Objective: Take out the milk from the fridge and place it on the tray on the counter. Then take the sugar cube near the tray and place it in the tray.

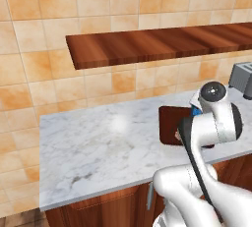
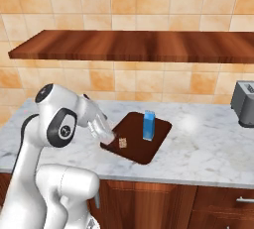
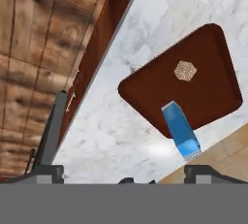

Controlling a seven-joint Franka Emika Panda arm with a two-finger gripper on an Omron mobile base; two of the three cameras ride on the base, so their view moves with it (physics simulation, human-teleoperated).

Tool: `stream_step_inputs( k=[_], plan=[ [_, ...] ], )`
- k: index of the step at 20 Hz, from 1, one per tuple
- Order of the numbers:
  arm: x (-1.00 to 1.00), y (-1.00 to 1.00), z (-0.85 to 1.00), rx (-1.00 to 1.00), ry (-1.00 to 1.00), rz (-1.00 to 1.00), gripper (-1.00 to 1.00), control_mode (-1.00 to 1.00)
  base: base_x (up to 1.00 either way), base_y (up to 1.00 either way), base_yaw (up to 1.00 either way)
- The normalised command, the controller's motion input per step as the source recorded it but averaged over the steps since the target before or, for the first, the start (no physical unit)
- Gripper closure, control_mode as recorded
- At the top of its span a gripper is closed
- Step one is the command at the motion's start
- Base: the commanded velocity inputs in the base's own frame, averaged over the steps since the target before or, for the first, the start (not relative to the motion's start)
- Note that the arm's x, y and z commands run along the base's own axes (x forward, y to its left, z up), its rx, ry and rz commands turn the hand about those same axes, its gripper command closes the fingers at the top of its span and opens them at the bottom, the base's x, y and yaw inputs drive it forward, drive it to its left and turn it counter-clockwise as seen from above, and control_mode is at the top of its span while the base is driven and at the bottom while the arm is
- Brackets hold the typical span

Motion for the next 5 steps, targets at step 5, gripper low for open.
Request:
stream_step_inputs(
  k=[5],
  plan=[
    [-0.95, 0.20, 1.00, 0.09, 0.11, 0.00, -1.00, -1.00, 0.00, 0.00, 0.00]
  ],
)
